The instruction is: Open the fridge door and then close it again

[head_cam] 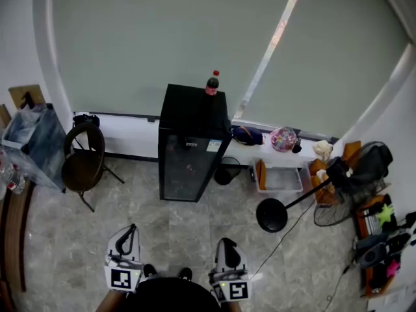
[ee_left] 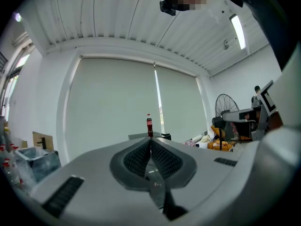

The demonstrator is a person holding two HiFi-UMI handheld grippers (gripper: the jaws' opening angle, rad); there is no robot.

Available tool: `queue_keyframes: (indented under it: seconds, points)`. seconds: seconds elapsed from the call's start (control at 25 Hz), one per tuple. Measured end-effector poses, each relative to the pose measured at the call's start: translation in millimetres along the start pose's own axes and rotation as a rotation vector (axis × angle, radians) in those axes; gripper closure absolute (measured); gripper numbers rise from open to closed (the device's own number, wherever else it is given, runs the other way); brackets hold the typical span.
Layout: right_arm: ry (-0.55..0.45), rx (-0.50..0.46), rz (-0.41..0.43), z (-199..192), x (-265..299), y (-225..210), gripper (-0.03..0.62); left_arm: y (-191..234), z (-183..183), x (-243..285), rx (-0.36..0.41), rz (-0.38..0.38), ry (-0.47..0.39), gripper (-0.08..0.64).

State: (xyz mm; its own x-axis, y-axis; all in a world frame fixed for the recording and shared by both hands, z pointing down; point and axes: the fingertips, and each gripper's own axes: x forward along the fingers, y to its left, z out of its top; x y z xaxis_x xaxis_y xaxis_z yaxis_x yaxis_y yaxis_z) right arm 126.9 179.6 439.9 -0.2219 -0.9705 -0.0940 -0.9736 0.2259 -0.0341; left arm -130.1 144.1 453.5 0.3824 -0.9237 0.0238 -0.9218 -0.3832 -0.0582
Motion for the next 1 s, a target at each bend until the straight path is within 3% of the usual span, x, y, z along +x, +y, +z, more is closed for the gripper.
queue_keyframes:
  seconds: [0.16,0.72,1.0]
  points:
    - [0.010,-0.001,0.007,1,0,1,0.560,-1,1,0,0.013,-0.009,-0.009,0.533]
    - [0.033,-0.028,0.051,-4,0,10,0.417,-3,0,-4,0.013,-0.025,-0.012,0.313]
    - [0.062,-0.026,0.068,-12,1,11,0.258,-1,-1,-6,-0.001,-0.025,-0.016,0.194]
